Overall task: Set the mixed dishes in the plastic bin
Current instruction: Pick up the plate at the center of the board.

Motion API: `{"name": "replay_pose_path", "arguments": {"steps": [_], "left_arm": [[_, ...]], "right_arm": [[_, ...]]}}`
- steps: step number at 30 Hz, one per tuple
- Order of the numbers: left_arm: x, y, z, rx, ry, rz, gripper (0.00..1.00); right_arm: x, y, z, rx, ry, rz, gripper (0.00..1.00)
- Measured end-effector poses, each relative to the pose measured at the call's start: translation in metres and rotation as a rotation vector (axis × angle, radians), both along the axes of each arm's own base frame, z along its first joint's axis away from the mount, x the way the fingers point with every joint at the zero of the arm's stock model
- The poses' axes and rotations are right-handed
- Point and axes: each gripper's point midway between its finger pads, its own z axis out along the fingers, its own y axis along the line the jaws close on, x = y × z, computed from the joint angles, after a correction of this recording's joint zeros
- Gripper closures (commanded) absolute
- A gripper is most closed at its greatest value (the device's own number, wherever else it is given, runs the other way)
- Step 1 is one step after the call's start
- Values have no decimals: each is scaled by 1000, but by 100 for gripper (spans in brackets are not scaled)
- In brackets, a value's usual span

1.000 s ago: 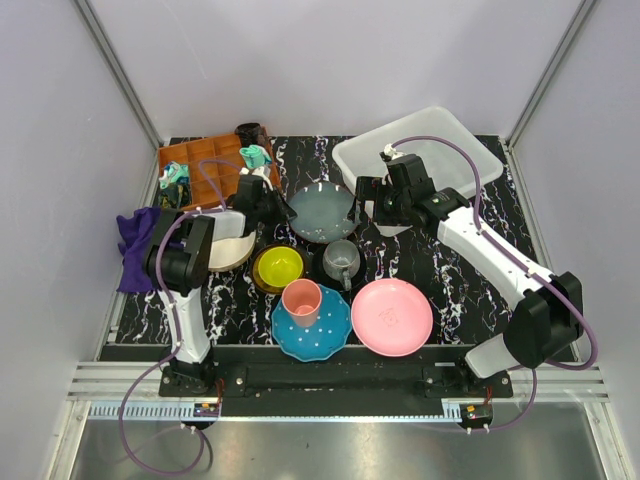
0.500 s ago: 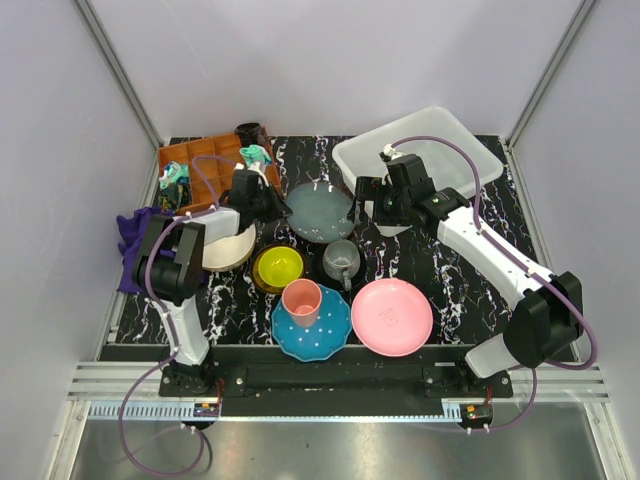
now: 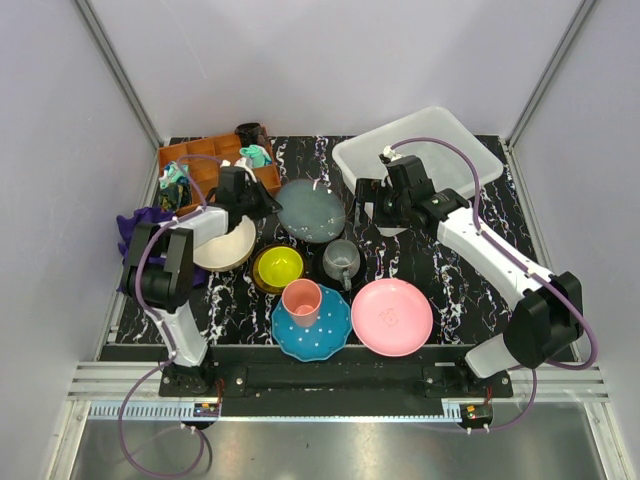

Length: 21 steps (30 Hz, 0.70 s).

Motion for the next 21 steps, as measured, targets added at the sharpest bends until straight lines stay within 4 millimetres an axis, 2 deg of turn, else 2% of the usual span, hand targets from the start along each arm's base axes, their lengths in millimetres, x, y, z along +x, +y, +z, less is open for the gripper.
{"name": "replay_pose_path", "arguments": {"steps": [9, 16, 21], "left_arm": [[-2, 10, 22, -22, -22, 16, 100], [-10, 22, 19, -39, 1, 40, 100], [-11, 27, 29, -56, -11, 50, 100]], "right_arm": [[-3, -1, -1, 1, 3, -2, 0], [-4, -2, -4, -1, 9, -3, 0], [-6, -3, -7, -1, 18, -7, 0]]}}
